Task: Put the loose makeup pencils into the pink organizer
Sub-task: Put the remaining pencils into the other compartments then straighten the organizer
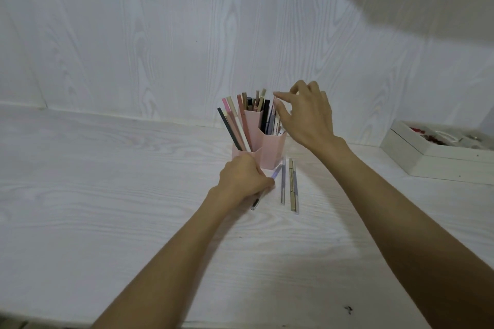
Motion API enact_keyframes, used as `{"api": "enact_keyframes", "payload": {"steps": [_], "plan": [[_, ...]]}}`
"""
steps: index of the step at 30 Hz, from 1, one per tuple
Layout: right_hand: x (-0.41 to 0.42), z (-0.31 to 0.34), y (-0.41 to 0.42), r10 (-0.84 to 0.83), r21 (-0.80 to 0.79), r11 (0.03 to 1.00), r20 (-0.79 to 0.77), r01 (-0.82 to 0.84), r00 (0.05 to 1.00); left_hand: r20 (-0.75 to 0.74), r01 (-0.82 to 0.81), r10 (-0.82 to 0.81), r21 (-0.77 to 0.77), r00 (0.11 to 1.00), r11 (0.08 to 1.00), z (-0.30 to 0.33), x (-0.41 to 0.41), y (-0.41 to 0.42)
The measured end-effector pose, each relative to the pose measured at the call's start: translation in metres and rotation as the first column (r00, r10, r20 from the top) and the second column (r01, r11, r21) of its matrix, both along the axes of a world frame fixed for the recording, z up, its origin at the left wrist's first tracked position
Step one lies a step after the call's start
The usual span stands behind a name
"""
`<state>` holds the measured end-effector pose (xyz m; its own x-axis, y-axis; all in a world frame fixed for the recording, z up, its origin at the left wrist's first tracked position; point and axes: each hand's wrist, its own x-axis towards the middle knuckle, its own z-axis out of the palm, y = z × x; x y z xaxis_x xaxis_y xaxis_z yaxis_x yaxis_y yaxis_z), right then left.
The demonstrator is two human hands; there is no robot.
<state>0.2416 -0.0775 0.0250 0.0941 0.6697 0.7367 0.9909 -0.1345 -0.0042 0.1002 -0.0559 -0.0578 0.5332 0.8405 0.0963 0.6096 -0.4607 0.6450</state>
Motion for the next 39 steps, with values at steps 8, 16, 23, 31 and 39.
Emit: {"api": "enact_keyframes", "payload": {"steps": [8, 16, 23, 31, 39], "plan": [[0.005, 0.002, -0.028, 0.049, 0.009, 0.999, -0.193, -0.048, 0.980, -0.139, 0.074, -0.057, 0.116, 0.989, 0.991, 0.007, -0.003, -0.004], [0.024, -0.074, -0.063, -0.207, -0.277, 0.961, -0.700, 0.007, 0.683, -0.217, 0.165, -0.132, 0.141, 0.967, 0.976, 0.008, 0.000, -0.005], [0.032, -0.085, -0.060, -0.362, -0.518, 0.855, -0.625, -0.020, 0.691, -0.150, 0.290, -0.281, 0.042, 0.948, 0.956, 0.026, -0.009, -0.008], [0.023, -0.076, -0.069, -0.332, -0.559, 0.829, -0.520, -0.019, 0.787, 0.504, -0.114, -0.020, 0.233, 0.863, 0.966, 0.101, -0.013, 0.003], [0.013, -0.070, -0.076, -0.356, -0.646, 0.763, -0.397, 0.018, 0.846, 0.241, -0.167, 0.091, 0.313, 0.966, 0.935, 0.097, 0.023, 0.020]]}}
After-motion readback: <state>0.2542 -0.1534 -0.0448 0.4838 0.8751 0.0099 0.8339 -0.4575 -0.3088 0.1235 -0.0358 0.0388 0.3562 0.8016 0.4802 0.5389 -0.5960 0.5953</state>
